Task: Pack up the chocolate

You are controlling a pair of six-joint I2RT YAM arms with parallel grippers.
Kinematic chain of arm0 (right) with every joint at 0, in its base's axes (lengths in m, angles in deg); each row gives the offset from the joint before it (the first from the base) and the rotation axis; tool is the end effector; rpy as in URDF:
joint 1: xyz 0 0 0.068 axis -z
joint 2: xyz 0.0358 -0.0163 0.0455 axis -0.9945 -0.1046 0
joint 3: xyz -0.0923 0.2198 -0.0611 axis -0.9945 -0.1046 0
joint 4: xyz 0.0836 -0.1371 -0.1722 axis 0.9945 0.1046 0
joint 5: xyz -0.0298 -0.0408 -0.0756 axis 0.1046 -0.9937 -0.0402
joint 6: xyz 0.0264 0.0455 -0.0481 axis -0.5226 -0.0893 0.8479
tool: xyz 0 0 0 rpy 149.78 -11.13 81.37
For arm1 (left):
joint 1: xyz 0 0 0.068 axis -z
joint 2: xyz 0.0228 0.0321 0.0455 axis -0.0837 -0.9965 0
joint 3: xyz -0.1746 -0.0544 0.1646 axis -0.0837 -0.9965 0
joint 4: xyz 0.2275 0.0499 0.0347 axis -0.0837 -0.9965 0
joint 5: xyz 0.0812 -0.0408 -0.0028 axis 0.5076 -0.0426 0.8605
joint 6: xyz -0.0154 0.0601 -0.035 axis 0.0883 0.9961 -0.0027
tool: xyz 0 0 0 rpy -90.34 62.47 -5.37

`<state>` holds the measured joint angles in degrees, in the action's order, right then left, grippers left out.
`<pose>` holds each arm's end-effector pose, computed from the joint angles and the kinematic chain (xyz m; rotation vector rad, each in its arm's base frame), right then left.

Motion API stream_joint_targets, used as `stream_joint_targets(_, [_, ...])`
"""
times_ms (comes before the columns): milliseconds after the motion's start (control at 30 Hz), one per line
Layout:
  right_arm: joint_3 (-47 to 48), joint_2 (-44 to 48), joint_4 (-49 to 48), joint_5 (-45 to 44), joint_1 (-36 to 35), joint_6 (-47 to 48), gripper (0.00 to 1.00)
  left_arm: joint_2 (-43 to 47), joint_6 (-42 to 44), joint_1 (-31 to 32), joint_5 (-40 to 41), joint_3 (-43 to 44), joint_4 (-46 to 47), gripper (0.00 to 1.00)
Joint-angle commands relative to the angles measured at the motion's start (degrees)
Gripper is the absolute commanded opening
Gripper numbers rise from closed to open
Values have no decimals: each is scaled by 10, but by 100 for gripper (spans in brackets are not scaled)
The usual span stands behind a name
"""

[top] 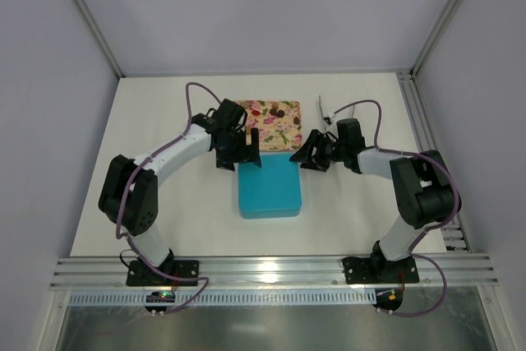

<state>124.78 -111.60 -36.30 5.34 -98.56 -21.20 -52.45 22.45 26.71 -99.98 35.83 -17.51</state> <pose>0.2971 0.1139 0.1315 0.1461 2.4368 1.1984 0.2730 -0.1796 0.1987 -0.0464 2.8195 -0.5609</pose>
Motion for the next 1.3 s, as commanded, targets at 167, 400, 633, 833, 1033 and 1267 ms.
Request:
stream_joint_targets(167, [-2,-7,-32,-1,0,22,63,-77,18,-11,30,54,-22,88])
stream_joint_targets(400, [-25,-31,-69,7,-1,7,60,-110,-2,-11,47,55,-30,86])
stream_joint_targets(633, [-47,-52,-90,5,-1,1,53,-137,-17,-10,56,43,-35,84])
stream_joint_targets(833, [-63,-71,-111,1,-1,-5,50,-152,-28,-10,63,15,-28,83])
stream_joint_targets(1033, [-78,-82,-119,-8,-1,-4,48,-168,-35,-2,59,-1,-16,79])
stream_joint_targets(1267, [-77,-86,-106,-15,0,6,47,-165,-45,7,48,-20,7,71])
